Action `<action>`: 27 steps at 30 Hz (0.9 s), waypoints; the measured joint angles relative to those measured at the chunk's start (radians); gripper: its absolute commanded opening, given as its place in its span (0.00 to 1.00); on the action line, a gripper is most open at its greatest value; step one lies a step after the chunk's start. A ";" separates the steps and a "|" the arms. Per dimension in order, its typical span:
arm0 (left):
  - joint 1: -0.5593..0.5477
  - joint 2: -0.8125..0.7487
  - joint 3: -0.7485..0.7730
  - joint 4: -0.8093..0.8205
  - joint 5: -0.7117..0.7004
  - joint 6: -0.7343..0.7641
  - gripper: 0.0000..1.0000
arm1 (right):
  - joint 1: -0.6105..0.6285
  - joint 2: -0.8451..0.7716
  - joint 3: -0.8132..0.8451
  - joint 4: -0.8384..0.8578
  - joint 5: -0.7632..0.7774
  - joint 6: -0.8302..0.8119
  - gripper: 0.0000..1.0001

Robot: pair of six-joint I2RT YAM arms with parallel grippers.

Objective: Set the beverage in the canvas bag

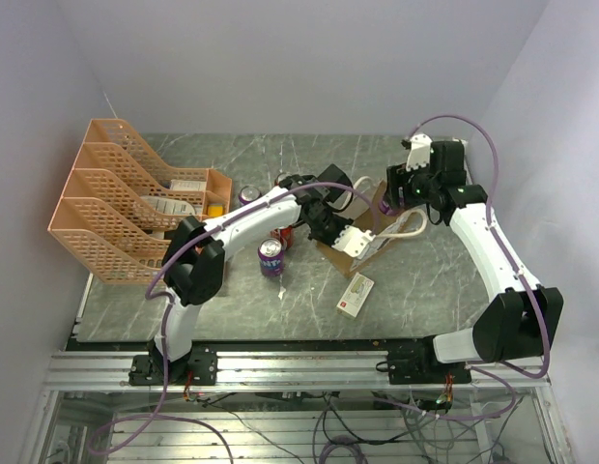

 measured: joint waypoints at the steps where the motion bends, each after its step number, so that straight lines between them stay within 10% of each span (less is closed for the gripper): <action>1: 0.000 -0.002 -0.003 0.002 0.007 -0.002 0.23 | 0.008 0.000 0.000 0.000 -0.005 -0.002 0.15; 27: 0.006 -0.027 0.017 -0.106 0.112 0.005 0.07 | 0.177 0.019 -0.058 0.016 -0.129 -0.164 0.18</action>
